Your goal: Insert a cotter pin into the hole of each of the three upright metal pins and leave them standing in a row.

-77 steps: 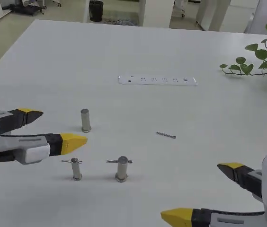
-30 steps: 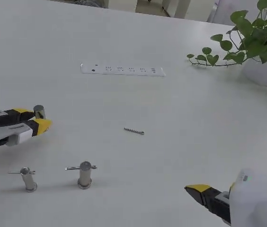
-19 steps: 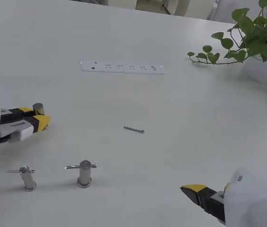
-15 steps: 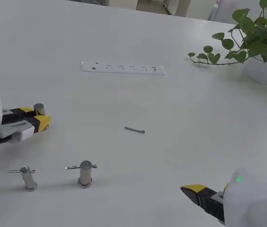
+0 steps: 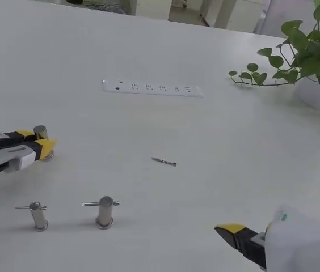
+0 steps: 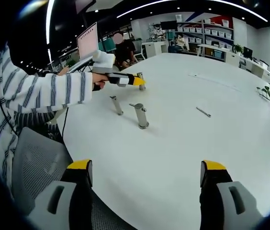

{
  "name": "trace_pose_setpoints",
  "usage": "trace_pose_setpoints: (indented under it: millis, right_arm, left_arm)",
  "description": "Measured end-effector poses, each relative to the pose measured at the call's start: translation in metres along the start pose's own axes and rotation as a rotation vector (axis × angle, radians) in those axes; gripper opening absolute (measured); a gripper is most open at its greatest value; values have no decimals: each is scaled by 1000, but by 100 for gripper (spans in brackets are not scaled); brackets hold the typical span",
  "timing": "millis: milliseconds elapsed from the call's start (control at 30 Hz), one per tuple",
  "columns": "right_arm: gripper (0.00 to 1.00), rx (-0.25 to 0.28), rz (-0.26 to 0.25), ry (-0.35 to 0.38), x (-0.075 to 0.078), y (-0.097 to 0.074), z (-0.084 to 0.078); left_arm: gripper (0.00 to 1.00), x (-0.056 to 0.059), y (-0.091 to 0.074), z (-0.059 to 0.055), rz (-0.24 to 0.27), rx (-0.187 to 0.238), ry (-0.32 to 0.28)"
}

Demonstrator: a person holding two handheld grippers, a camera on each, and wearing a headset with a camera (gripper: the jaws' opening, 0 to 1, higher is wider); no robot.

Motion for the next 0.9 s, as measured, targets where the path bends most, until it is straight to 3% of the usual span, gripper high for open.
trace_pose_setpoints:
  millis: [167,267,400,633,700,900]
  right_arm:
    - [92,8,19,-18,-4,4,6]
    - [92,15,30,-31,-6,6,9]
    - [92,26,42,-54,-10,7,13]
    - [92,49,55,-76,-17,6,15]
    - [92,54,59,-82,-18,6,15]
    - [92,68,71,-98,-23,4,16]
  left_arm:
    - [9,-1,-19,7,5,17,-8]
    - [9,2,-30,5,4,-4,22]
    - [9,8,-48,4,-4,-21,40]
    - [9,24,-78,5,-16,-9,28]
    - [9,31,-89,2,-21,-10,46]
    - [9,45,-115,-13,-20,-12,18]
Point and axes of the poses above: the centre of the closed fingertips' face, and the gripper's own axes: y roughly forward along the fingers, x roughly to its right, z roughly out of its top, the point moved 4 cm from there along -y, roughly backward along the fingers, and after that the axes turned 6 degrees about -y, right-handed, at the moved point
